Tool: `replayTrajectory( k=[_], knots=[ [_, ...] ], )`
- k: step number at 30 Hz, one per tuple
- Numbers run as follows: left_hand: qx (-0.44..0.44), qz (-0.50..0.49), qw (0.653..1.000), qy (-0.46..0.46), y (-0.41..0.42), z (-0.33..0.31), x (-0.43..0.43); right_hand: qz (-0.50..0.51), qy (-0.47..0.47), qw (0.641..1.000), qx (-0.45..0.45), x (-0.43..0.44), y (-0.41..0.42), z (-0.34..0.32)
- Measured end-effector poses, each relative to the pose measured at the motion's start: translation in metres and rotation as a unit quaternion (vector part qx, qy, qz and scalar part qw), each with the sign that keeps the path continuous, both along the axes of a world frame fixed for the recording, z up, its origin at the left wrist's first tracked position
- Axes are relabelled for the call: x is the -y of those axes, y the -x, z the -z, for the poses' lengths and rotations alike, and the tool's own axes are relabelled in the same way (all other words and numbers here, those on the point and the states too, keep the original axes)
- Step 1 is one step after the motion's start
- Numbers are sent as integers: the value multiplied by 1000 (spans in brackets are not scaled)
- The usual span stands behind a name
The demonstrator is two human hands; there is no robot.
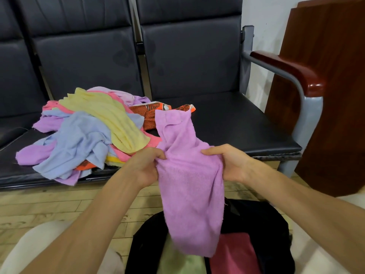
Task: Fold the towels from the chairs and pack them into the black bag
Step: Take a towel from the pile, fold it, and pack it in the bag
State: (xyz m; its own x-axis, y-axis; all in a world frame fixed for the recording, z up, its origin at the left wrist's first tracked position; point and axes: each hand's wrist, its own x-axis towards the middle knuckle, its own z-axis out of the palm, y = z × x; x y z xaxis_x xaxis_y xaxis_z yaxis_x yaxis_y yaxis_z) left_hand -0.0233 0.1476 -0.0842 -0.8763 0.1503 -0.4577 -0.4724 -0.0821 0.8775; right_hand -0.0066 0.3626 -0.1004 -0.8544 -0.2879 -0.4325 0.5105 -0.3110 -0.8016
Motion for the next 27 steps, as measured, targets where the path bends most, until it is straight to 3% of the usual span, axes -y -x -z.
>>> replayTrajectory(
  k=[8,14,20,23,27],
  knots=[
    [38,13,999,-7,-6,9,-8,66,-152,986,-3,-27,5,3],
    [-114,-118,983,86,0,6,-13,18,-92,995,-25,-33,0,-5],
    [-125,-181,974,-44,6,-8,1,-67,-184,980,25,-33,-3,-2],
    [-113,-217,968,-54,11,-10,11,-95,-264,959,38,-30,-6,4],
    [-110,-243,962,-54,15,-11,18,-84,-241,967,17,-27,-10,-1]
  ],
)
